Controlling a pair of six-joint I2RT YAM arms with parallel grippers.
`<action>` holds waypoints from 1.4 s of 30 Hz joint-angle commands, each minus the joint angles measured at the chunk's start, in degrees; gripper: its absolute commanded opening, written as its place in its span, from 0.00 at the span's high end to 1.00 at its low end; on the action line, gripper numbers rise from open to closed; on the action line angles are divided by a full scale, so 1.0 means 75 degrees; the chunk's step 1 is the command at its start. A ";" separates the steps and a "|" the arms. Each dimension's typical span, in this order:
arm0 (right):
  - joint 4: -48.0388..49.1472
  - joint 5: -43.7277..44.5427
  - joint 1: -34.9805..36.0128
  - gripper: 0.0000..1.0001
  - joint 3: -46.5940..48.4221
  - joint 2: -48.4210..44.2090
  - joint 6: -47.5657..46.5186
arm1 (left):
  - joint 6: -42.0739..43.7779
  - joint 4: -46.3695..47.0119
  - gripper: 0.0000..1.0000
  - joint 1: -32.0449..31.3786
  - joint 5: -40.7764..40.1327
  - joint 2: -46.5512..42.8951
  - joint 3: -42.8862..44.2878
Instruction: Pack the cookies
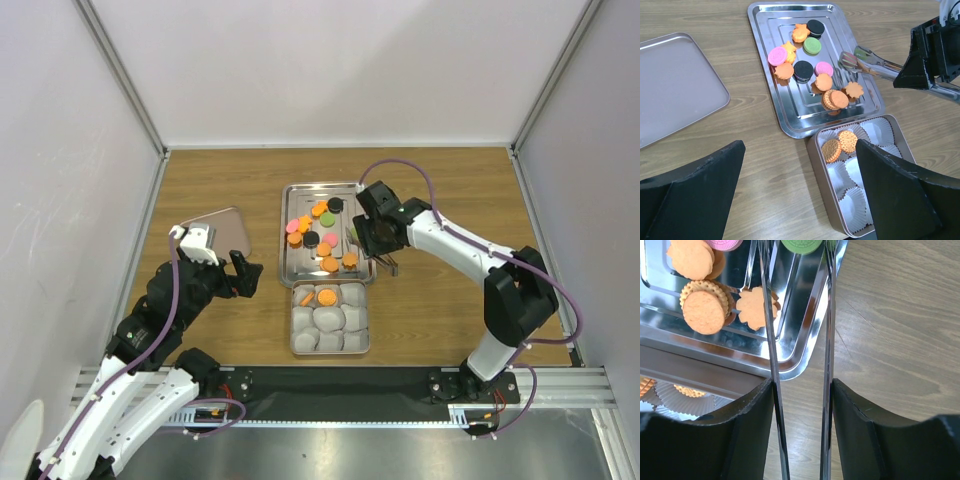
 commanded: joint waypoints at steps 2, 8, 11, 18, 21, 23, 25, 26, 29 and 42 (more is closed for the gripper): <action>0.0204 -0.0008 -0.0025 0.47 0.0479 0.0118 -0.0135 | -0.0012 0.0188 0.00 -0.0059 -0.0099 0.0047 0.0008; 0.0145 -0.0008 -0.0025 0.56 0.0573 0.0177 -0.0182 | -0.0012 0.0176 0.00 -0.0059 -0.0099 0.0012 0.0008; 0.0075 0.0027 -0.0025 0.60 0.0620 0.0177 -0.0205 | -0.0012 0.0176 0.00 -0.0047 -0.0099 0.0012 0.0008; -0.0124 0.0097 -0.0025 0.66 0.0749 -0.0127 -0.0194 | -0.0012 0.0176 0.00 -0.0047 -0.0099 0.0000 0.0008; -0.0194 0.0109 0.0010 0.66 0.0725 -0.0466 -0.0159 | -0.0012 0.0176 0.00 -0.0059 -0.0110 0.0000 -0.0004; -0.0265 0.0098 0.0080 0.66 0.0702 -0.0653 -0.0135 | -0.0012 0.0188 0.00 -0.0047 -0.0087 0.0012 0.0008; -0.0347 0.0109 0.0138 0.66 0.0655 -0.0923 -0.0100 | -0.0012 0.0176 0.00 -0.0047 -0.0087 0.0012 -0.0004; -0.0382 0.0098 0.0197 0.66 0.0632 -0.1017 -0.0100 | -0.0012 0.0188 0.00 -0.0047 -0.0099 0.0000 -0.0004; -0.0499 0.0074 0.0325 0.65 0.0526 -0.1415 -0.0030 | -0.0012 0.0188 0.00 -0.0047 -0.0087 -0.0012 -0.0004; -0.1810 -0.0044 0.1766 0.63 -0.0200 -0.3536 0.0684 | -0.0024 0.0176 0.00 -0.0059 -0.0122 -0.0105 0.0008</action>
